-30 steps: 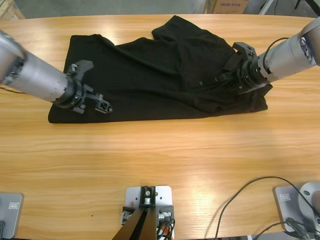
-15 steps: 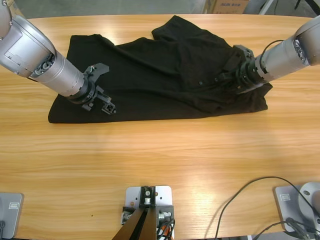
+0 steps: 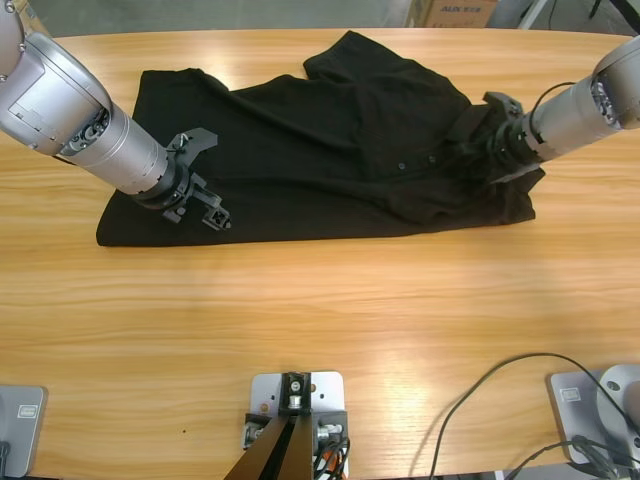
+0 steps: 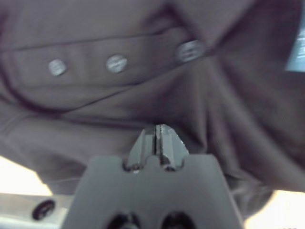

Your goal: Fold clothes

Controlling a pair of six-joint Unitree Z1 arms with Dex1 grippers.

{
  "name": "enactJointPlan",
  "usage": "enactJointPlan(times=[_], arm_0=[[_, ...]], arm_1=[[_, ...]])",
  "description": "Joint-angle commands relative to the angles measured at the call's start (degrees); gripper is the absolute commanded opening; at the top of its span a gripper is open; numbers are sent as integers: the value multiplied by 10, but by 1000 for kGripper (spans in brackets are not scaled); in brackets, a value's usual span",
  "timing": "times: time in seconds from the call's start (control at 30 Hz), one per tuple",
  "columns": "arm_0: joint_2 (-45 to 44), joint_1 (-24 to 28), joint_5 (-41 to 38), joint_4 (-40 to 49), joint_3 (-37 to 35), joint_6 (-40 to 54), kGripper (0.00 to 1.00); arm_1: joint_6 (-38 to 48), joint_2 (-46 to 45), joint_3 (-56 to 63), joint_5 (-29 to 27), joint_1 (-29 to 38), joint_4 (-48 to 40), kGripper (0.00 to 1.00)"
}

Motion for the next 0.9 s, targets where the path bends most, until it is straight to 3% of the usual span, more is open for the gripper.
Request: enactJointPlan(times=[0.03, 0.13, 0.3, 0.43, 0.53, 0.63, 0.73, 0.9], arm_0=[[1, 0, 5, 10, 8, 0, 982], [-32, 8, 6, 25, 13, -12, 982], [-129, 23, 17, 54, 25, -45, 982], [-139, 38, 69, 94, 43, -132, 982], [-130, 47, 86, 109, 26, -300, 987], [-96, 38, 81, 124, 4, -347, 991], [-64, 23, 75, 124, 19, -380, 991], [-1, 20, 78, 120, 10, -398, 1000]], arm_1=[[-21, -58, -2, -96, -37, -11, 923], [0, -135, 4, -114, -39, 16, 999], [20, -212, 11, -76, -29, 89, 1000], [-38, -146, -32, -109, 49, 92, 1000], [-41, -54, -131, -155, 57, 197, 1000], [-5, -16, -199, -192, 57, 293, 1000], [16, -37, -180, -184, 57, 277, 1000], [7, -14, -97, -170, 57, 150, 1000]])
